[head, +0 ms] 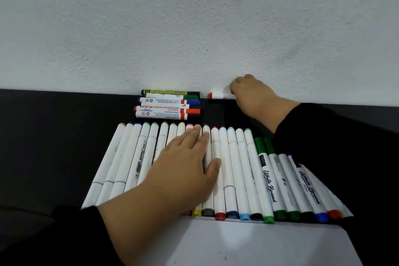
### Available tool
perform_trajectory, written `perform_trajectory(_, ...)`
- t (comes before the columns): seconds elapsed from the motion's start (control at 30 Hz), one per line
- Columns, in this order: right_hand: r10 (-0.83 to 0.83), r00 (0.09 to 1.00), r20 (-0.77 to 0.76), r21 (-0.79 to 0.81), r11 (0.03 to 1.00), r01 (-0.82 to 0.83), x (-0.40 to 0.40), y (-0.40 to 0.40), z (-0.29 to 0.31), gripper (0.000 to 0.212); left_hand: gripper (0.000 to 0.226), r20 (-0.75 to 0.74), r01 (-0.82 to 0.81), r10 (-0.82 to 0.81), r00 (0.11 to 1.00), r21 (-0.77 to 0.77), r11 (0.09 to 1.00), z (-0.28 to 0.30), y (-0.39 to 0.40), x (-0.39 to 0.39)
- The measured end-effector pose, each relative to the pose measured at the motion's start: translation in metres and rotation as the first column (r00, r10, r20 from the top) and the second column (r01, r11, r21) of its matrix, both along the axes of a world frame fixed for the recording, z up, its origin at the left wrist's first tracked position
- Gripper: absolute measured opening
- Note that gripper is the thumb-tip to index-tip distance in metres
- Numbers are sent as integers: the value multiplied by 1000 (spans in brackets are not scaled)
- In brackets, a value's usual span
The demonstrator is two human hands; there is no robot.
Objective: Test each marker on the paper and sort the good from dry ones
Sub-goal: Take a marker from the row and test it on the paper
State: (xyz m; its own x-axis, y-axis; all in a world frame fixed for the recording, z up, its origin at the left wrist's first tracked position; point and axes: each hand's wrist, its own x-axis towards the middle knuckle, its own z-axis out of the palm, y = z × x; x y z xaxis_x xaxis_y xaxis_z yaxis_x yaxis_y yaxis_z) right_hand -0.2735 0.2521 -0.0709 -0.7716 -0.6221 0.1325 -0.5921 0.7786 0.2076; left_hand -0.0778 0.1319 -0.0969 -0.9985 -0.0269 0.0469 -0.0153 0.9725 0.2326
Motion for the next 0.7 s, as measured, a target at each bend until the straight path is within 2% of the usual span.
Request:
perform_trajectory(0.23,-18,999,28,-57,998,20,14,3,4,30,64,50,-3,4,999,-18,1000,2,0,1)
perform_trajectory(0.47,-61,984,166,-279,954,106,53,17,44,29,63,90,22,-10,996,-132,991,12,6,-3)
perform_trajectory(0.53,-79,962,260,-373,911,176,71,20,58,27,61,80,22,-15,997,-87,996,22,7,0)
perform_trajectory(0.6,-66,919,389,-492,828,268,92,20,71,24,58,53,13,-13,999,6,1000,32,11,6)
perform_trajectory(0.7,20,820,572,-611,678,409,130,19,82,15,54,69,-56,36,997,303,951,48,21,31)
